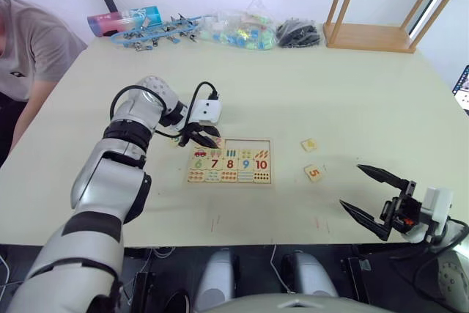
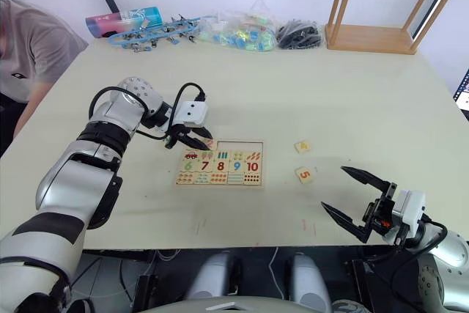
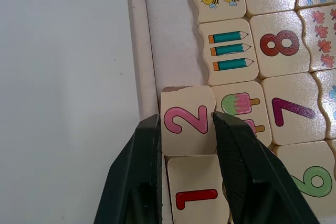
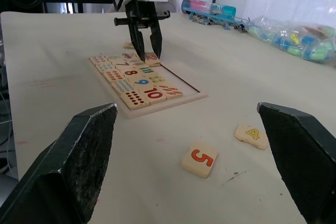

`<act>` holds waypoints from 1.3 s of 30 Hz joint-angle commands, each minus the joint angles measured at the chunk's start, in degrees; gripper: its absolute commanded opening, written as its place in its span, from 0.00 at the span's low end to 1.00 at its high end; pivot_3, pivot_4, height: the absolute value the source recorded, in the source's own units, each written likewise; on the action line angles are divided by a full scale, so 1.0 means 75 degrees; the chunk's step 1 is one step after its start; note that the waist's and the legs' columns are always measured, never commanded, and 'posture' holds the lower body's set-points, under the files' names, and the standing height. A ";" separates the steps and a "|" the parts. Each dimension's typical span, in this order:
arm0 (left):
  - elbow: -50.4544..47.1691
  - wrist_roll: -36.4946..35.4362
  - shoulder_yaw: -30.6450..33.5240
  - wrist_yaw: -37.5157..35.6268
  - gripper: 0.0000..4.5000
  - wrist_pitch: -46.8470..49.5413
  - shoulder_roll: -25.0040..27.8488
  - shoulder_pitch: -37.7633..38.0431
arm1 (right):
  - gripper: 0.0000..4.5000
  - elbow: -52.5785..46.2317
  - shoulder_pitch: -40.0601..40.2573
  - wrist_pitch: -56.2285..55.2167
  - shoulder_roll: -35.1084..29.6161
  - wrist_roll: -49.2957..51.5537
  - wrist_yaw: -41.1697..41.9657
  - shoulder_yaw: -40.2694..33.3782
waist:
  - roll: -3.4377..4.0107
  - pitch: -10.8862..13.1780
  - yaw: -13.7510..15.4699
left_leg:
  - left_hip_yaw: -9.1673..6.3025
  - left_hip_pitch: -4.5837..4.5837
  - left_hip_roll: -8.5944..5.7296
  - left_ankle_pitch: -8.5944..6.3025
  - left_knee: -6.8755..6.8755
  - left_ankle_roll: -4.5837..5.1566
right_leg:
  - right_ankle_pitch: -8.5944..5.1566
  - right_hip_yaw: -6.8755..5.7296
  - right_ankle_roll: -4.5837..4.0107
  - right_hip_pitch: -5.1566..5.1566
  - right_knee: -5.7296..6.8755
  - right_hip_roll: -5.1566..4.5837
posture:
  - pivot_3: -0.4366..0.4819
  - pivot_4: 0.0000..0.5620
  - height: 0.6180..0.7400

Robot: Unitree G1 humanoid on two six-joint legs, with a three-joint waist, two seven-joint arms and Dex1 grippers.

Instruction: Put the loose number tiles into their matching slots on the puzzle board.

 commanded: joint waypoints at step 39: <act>0.0671 -0.1099 0.1427 0.0209 0.33 0.0116 0.0130 -0.0087 | 1.00 0.0241 -0.0062 -0.0402 0.0034 0.0075 0.0070 0.0075 | 0.0000 0.0000 -0.0003 | 0.0000 0.0000 0.0000 0.0000 0.0001 0.0000 | 0.0000 0.0000 0.0000 0.0000 0.0001 0.0000 | 0.48 0.27 0.98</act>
